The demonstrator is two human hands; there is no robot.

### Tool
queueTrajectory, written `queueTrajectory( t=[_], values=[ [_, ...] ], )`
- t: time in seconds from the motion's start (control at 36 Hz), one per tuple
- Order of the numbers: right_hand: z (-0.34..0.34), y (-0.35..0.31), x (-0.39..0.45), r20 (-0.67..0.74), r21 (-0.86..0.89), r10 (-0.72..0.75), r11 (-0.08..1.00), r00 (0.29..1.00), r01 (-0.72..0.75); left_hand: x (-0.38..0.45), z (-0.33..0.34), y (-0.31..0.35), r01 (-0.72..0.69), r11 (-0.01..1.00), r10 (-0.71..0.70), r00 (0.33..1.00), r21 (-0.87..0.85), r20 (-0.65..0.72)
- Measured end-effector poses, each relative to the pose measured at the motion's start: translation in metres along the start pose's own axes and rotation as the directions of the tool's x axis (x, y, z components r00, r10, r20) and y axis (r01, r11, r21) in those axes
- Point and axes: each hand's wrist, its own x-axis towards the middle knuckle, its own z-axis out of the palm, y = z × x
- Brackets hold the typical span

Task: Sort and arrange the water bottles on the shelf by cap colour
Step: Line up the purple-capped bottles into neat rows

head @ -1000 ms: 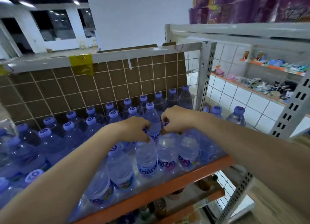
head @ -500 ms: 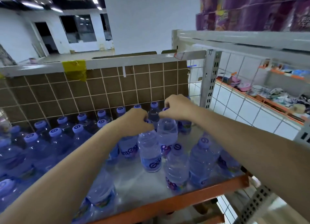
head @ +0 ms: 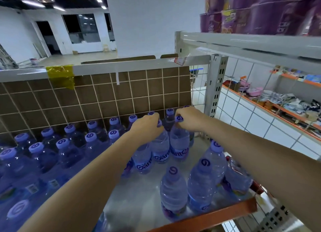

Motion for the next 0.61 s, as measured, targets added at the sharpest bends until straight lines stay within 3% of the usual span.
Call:
queueTrajectory(
  t=[0.17, 0.61],
  values=[
    [0.011, 0.006, 0.014, 0.023, -0.054, -0.027, 0.998, 0.999, 0.028, 0.013, 0.004, 0.000, -0.038, 0.997, 0.034, 0.998, 0.073, 0.044],
    [0.011, 0.015, 0.018, 0.091, 0.062, 0.015, 0.998, 0.996, -0.021, 0.026, 0.018, -0.013, -0.075, 0.991, 0.062, 0.991, 0.110, 0.117]
  ],
)
